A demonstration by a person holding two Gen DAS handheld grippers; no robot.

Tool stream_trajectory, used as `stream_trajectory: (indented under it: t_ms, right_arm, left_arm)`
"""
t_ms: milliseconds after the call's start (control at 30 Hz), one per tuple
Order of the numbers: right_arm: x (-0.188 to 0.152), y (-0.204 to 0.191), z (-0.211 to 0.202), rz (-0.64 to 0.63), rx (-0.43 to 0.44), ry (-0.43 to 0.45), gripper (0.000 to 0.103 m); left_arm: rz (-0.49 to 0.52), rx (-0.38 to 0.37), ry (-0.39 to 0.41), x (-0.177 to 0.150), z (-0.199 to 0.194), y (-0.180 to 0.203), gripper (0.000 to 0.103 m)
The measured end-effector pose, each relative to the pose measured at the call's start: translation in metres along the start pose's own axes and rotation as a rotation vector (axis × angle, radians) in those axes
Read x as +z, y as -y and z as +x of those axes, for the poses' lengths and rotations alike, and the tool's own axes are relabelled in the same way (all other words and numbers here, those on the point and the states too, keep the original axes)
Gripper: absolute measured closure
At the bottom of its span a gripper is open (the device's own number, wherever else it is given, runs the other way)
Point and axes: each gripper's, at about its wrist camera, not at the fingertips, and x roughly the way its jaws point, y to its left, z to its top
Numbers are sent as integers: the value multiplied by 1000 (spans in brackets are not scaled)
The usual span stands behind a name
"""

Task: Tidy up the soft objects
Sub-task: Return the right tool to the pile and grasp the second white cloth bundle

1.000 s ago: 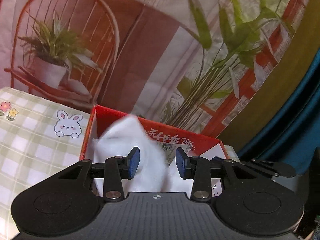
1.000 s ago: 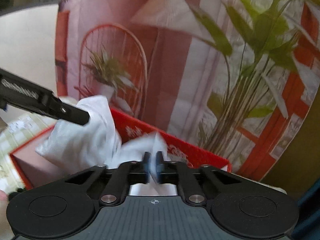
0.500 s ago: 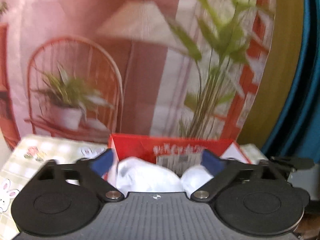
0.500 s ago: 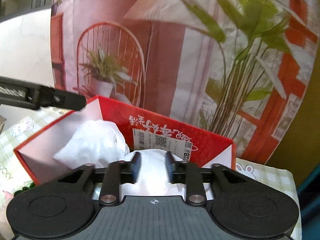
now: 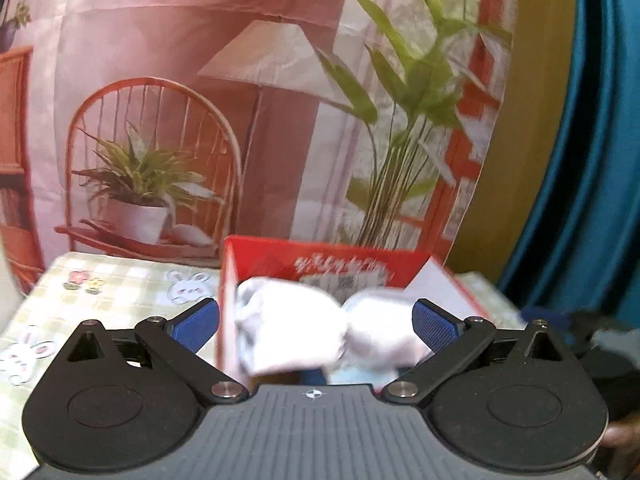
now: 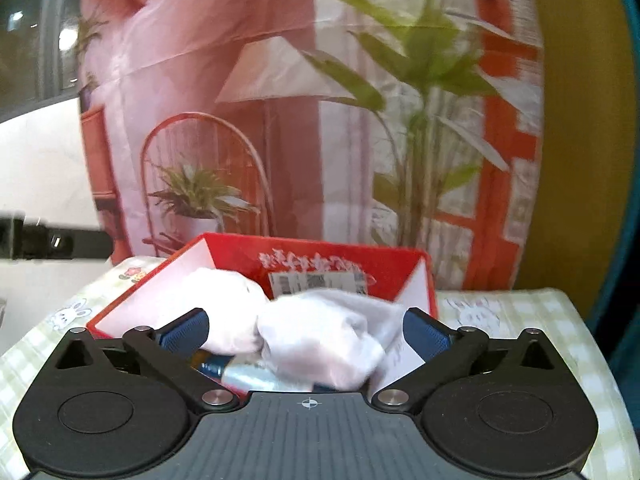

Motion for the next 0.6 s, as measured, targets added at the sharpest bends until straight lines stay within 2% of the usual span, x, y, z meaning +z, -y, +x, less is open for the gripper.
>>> stream_trajectory:
  t_ms: [67, 167, 300, 600]
  right_arm:
    - [-10, -4, -12, 8, -17, 12, 0]
    - [-28, -8, -26, 33, 20, -8, 0]
    - [-60, -17, -40, 12, 66, -65, 1]
    - [-110, -37, -49, -18, 158, -247, 19]
  left_arm:
    - [29, 37, -5, -11, -8, 1, 0]
    - [43, 78, -32, -28, -16, -2, 0]
    - [20, 69, -75, -51, -25, -8, 0]
    - [-31, 74, -154, -85, -25, -14, 1]
